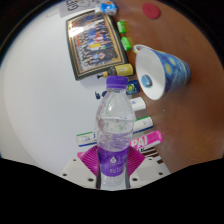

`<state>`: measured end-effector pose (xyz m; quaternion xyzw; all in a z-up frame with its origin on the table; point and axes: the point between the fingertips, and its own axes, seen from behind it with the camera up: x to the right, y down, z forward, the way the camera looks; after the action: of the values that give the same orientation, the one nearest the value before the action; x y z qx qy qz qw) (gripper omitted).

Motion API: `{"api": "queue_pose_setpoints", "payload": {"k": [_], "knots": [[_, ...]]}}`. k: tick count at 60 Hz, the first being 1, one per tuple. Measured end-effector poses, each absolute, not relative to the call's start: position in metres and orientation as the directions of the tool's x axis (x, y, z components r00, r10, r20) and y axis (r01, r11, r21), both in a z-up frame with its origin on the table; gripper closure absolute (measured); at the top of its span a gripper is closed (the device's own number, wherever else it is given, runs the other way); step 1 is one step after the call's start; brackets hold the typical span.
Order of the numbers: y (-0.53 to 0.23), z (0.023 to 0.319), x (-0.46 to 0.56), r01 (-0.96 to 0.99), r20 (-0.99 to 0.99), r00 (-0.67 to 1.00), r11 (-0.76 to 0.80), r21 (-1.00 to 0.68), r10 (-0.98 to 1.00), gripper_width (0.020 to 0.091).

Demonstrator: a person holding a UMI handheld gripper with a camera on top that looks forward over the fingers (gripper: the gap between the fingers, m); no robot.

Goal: Pour water

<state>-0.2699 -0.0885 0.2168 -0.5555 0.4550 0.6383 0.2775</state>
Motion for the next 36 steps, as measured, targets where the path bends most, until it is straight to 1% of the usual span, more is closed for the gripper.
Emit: {"api": "queue_pose_setpoints", "payload": {"k": [4, 10, 16, 20, 24, 29, 32, 36], "knots": [[-0.09, 0.224, -0.264, -0.881, -0.991, -0.073, -0.459, 0.116, -0.111, 0.0781], [-0.088, 0.243, -0.238, -0.864, -0.978, 0.21, -0.467, -0.188, 0.004, 0.0781], [-0.083, 0.27, -0.203, -0.751, -0.846, 0.521, -0.41, -0.517, 0.113, 0.078], [-0.081, 0.294, -0.176, -0.642, -0.721, 0.67, -0.351, -0.682, 0.177, 0.0782], [-0.077, 0.312, -0.146, -0.527, -0.585, 0.783, -0.273, -0.804, 0.21, 0.0782], [-0.069, 0.324, -0.099, -0.386, -0.419, 0.884, -0.183, -0.904, 0.206, 0.0781], [-0.063, 0.323, -0.068, -0.304, -0.326, 0.928, -0.141, -0.942, 0.18, 0.0781], [-0.052, 0.309, -0.025, -0.196, -0.21, 0.969, -0.115, -0.974, 0.131, 0.0783]]}}
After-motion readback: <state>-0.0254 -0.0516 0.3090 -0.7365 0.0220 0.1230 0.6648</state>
